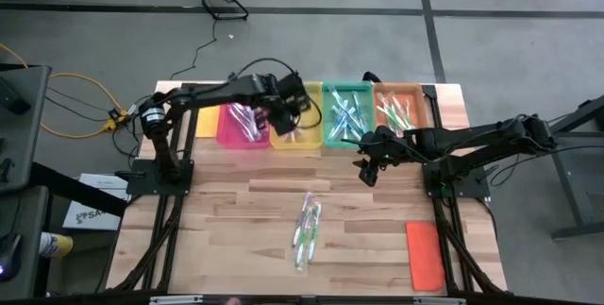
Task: Pick & Place Toothbrushes
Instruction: Put the purple toothbrush into the pink bin
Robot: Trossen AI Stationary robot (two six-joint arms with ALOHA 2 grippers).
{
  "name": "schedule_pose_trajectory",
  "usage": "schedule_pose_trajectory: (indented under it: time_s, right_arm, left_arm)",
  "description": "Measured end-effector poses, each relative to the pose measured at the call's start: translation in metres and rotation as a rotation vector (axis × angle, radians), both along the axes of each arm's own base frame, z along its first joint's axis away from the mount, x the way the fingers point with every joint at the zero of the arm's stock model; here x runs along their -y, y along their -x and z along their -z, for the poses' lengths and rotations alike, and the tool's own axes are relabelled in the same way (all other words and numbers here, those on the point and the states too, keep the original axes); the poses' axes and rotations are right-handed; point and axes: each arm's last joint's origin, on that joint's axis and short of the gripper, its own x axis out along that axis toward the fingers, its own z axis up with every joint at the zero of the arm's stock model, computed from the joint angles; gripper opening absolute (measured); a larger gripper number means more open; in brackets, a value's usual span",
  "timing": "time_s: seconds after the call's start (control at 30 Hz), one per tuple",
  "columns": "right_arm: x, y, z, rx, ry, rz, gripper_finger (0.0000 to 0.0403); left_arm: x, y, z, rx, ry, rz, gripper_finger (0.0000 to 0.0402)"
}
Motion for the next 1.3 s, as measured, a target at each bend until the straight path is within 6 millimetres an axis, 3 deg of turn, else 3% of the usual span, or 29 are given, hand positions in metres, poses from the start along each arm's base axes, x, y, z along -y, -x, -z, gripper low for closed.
schedule_pose_trajectory:
  time_s: [0.13,0.3,0.57,0.77,0.93,1.1,1.3]
  right_arm:
    - [0.000,0.000,0.000,-0.001,0.000,0.000,0.0188]
    - [0.000,0.000,0.000,0.000,0.000,0.000,0.0188]
    - [0.000,0.000,0.000,0.002,-0.003,0.004,0.0188]
    - [0.000,0.000,0.000,0.002,-0.004,0.005,0.0188]
    - [0.000,0.000,0.000,0.003,-0.007,0.008,0.0188]
    - [0.000,0.000,0.000,0.007,-0.010,0.008,0.0188]
    - [-0.003,0.000,0.000,0.008,-0.009,-0.006,0.0188]
  left_arm:
    - [0.036,-0.004,0.005,-0.061,0.103,0.082,0.0137]
    - [0.079,-0.011,0.027,-0.115,0.127,0.175,0.0124]
    - [0.127,-0.018,0.054,-0.073,0.095,0.341,0.0120]
    - [0.148,-0.022,0.056,-0.027,0.069,0.417,0.0128]
    - [0.158,-0.029,0.055,0.033,0.068,0.452,0.0179]
    - [0.171,-0.039,0.070,0.036,0.037,0.512,0.0224]
    - [0.184,-0.048,0.088,0.033,0.013,0.569,0.0230]
